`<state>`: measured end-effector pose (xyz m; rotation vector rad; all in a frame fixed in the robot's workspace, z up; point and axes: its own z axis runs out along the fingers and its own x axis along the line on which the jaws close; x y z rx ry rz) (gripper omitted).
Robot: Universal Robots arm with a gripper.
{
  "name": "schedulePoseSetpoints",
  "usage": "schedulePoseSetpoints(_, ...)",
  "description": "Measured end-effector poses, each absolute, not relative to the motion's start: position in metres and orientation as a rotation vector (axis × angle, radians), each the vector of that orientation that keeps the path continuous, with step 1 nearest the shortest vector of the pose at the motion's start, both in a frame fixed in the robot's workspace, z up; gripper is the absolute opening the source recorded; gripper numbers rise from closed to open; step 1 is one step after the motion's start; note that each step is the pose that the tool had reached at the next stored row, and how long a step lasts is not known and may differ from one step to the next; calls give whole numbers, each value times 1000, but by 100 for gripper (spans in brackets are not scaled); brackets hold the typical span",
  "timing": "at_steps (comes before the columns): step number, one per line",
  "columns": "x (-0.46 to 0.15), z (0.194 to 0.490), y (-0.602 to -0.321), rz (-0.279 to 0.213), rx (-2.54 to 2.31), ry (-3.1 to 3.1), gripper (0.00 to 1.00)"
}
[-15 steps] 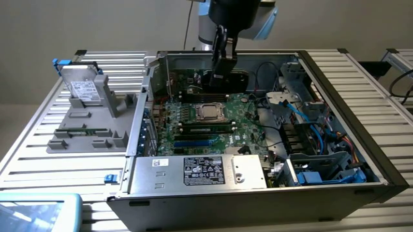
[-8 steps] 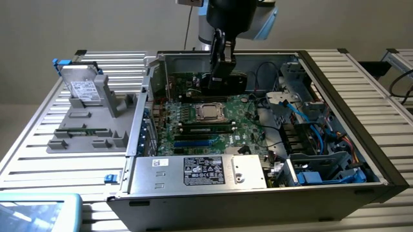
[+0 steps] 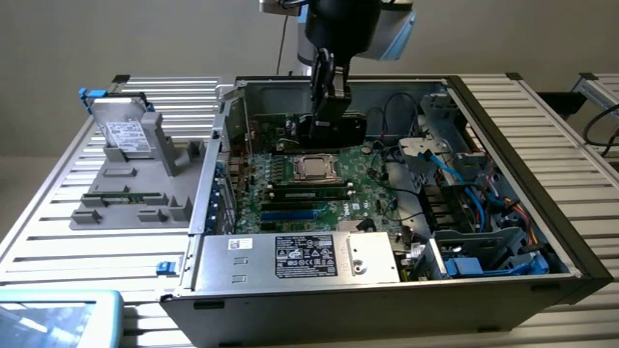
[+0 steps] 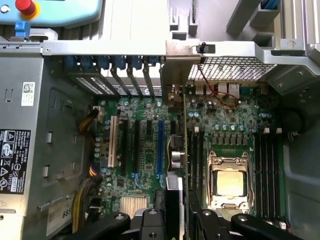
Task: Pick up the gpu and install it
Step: 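Insert the gpu into the slot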
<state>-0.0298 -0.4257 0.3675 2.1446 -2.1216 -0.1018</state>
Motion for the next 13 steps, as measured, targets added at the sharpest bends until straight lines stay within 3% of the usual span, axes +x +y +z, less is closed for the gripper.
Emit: schedulePoseSetpoints(13, -36, 346, -426, -93, 2151, -2108, 29)
